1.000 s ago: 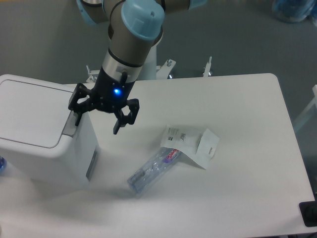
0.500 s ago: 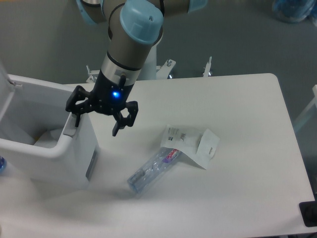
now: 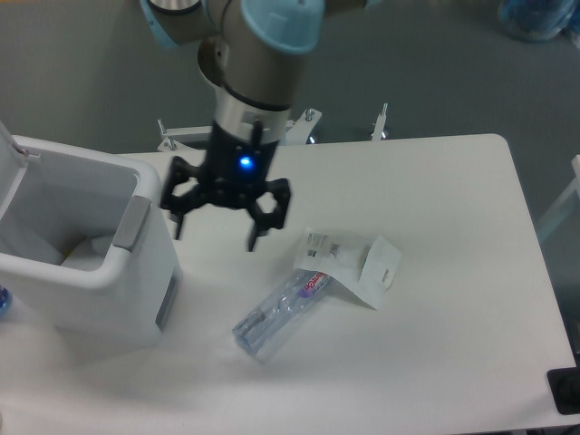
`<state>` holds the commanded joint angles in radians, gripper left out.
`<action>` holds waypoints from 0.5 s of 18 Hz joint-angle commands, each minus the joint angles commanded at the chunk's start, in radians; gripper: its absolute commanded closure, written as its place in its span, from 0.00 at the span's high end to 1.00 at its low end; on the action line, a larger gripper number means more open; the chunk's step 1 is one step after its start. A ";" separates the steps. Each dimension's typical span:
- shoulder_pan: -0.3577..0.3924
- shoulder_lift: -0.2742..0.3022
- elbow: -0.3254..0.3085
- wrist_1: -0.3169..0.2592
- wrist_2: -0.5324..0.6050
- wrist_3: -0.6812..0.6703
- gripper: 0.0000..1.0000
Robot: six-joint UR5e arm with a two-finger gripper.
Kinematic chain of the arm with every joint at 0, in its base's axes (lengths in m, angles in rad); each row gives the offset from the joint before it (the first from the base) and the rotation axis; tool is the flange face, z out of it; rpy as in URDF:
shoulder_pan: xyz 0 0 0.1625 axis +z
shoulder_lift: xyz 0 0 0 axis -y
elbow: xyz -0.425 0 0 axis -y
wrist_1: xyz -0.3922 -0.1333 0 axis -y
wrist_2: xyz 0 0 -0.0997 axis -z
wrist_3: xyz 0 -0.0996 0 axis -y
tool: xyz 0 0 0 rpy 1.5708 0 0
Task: Open the trash can
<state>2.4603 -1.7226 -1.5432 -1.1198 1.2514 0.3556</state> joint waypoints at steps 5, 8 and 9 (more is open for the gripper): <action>0.091 -0.055 -0.003 0.003 0.106 0.129 1.00; 0.141 -0.103 0.000 0.005 0.166 0.207 1.00; 0.155 -0.115 0.000 0.005 0.184 0.227 1.00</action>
<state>2.6153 -1.8376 -1.5432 -1.1152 1.4356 0.5827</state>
